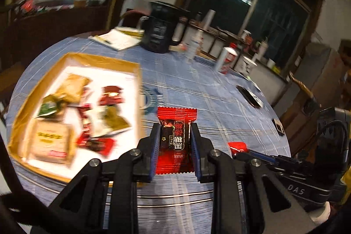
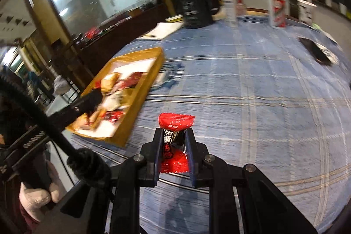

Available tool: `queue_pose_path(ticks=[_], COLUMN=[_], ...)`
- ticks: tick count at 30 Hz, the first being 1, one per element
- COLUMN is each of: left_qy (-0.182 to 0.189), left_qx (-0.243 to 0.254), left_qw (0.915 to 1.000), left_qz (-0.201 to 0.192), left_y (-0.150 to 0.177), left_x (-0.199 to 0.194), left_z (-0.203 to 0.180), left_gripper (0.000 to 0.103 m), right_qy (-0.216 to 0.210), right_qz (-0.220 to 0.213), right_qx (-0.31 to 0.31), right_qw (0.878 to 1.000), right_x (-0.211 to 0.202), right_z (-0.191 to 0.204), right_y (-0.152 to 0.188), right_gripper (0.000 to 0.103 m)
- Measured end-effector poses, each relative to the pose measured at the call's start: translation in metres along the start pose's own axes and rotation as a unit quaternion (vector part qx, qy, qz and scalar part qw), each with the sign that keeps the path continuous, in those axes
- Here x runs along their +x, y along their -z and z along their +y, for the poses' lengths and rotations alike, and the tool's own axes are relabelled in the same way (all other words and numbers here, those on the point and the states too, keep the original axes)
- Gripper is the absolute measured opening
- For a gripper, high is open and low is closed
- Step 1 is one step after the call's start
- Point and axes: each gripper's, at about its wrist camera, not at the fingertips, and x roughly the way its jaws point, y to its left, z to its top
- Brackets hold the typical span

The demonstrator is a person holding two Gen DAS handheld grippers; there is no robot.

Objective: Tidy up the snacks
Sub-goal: 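Carry both held candies over the tray and open both tools to drop them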

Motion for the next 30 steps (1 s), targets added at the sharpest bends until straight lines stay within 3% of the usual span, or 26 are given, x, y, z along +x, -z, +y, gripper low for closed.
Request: queue_pose_path(ticks=[13, 19, 25, 28, 30], left_qy=[-0.084, -0.085, -0.064, -0.052, -0.054], left_qx=[-0.082, -0.124, -0.12, -0.119, -0.115], left_qw=[0.9927, 0.9886, 0.9905, 0.9913, 0.9917], left_qz=[-0.026, -0.003, 0.019, 0.019, 0.014], left_y=[-0.02, -0.018, -0.021, -0.021, -0.02], left_x=[-0.013, 0.007, 0.028, 0.029, 0.025], left_z=[0.119, 0.16, 0.163, 0.161, 0.158], left_gripper=[0.028, 0.028, 0.03, 0.042, 0.053], right_qy=[-0.099, -0.09, -0.034, 0.0, -0.005], right_qz=[0.051, 0.095, 0.098, 0.073, 0.068], right_qx=[-0.059, -0.086, -0.104, -0.116, -0.107], right_qw=[0.992, 0.988, 0.989, 0.991, 0.992], right_x=[0.087, 0.144, 0.177, 0.175, 0.17], right_z=[0.109, 0.14, 0.139, 0.138, 0.134], right_y=[-0.056, -0.058, -0.054, -0.058, -0.059], right_gripper=[0.019, 0.019, 0.019, 0.021, 0.021])
